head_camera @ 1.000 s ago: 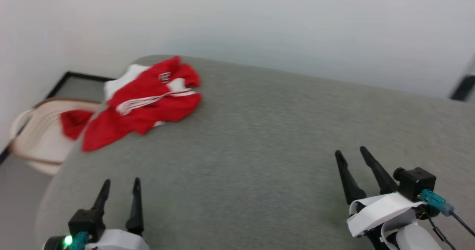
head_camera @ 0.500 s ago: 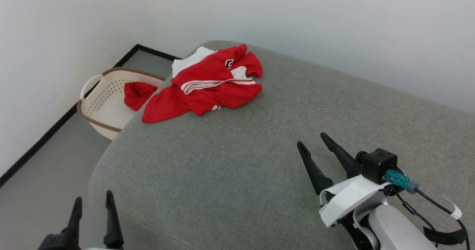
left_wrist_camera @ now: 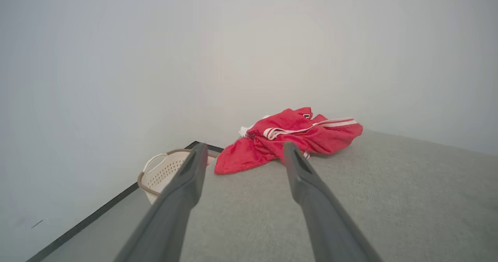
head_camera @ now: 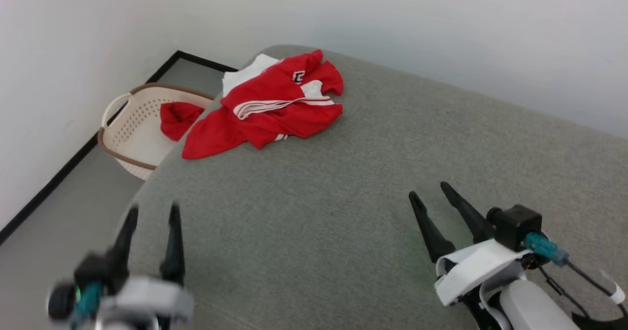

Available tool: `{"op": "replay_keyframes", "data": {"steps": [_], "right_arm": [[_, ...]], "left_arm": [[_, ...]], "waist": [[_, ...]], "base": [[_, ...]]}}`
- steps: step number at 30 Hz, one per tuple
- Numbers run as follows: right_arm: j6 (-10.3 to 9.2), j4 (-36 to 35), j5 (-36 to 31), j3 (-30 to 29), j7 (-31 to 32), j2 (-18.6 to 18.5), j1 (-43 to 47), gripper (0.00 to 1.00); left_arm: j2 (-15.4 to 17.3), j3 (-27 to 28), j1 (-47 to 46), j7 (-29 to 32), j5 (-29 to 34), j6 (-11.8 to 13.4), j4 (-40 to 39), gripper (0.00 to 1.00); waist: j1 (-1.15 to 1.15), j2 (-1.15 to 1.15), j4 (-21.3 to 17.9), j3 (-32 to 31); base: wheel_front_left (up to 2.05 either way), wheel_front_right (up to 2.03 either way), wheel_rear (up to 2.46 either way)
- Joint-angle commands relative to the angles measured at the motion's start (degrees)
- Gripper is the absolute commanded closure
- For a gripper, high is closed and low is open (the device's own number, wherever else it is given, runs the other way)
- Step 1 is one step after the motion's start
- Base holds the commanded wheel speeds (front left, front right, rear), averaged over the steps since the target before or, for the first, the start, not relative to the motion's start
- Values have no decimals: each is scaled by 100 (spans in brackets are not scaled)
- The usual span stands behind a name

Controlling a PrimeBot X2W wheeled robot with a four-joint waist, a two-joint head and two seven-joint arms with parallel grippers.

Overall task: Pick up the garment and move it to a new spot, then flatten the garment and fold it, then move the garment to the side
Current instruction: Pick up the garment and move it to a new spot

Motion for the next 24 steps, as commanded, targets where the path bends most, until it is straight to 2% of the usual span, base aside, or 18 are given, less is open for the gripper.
{"op": "replay_keyframes", "data": {"steps": [1, 7, 11, 17, 24], "right_arm": [[-8, -78, -89, -60, -9, 56, 93, 0], [-8, -322, -343, -12, -9, 82, -170, 0], [-8, -482, -440, 37, -7, 130, -479, 0], [-8, -743, -521, 184, -6, 276, -867, 0], [-8, -1109, -615, 245, -6, 280, -1133, 0]], "left_arm": [[115, -75, -331, -1, 24, -73, 101, 0], [671, -272, -1836, 52, -133, -181, 700, 0], [1118, -287, -2905, 264, -392, -212, 1555, 0], [1902, -590, -4189, 867, -908, -218, 3056, 0], [2548, -1032, -5153, 1865, -2007, -218, 4111, 0]], "waist": [[0, 0, -148, 119], [0, 0, -1062, 886], [0, 0, -1714, 1478], [0, 0, -2581, 2201], [0, 0, -3192, 2657]], "base": [[0, 0, 0], [0, 0, 0], [0, 0, 0], [0, 0, 0], [0, 0, 0]]}}
